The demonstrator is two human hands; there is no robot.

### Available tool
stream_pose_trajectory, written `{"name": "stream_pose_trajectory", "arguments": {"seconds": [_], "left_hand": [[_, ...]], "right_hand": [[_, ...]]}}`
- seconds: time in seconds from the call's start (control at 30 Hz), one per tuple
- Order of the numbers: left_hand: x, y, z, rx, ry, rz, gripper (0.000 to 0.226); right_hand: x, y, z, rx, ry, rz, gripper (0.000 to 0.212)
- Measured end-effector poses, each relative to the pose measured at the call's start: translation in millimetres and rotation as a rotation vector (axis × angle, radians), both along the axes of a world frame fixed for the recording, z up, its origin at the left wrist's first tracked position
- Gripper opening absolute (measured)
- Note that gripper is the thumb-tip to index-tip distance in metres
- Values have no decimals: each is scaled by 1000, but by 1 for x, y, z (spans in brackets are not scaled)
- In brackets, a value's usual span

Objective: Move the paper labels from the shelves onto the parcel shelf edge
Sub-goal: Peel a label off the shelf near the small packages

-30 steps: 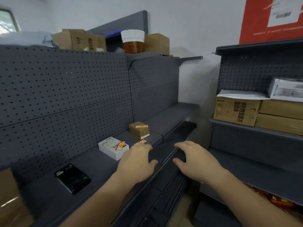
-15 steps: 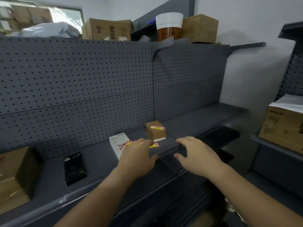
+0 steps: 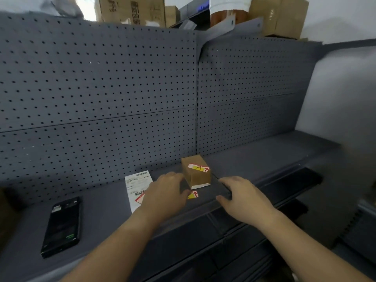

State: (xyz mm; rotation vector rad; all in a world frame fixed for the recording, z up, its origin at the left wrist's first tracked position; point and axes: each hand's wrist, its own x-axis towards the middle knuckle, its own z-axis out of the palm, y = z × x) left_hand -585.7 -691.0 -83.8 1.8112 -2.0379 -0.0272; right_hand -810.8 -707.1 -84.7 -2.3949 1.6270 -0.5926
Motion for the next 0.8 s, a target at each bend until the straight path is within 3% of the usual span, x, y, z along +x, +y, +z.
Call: {"name": "stream_pose_trajectory", "arguments": {"seconds": [0.23, 0.5, 0.67, 0.8], "left_hand": [[-6, -68, -28, 101, 1, 35, 35], [-16, -147, -56, 110, 162, 125, 35], [-26, -180, -71, 80, 178, 197, 27], [-36, -180, -79, 133, 180, 239, 30]], "right_hand": [[3, -75, -30, 48, -4, 40, 54], [4, -167, -63, 83, -117, 182, 31], [4, -211, -81, 39, -171, 220, 44], [7, -222, -92, 48, -214, 268, 36]]}}
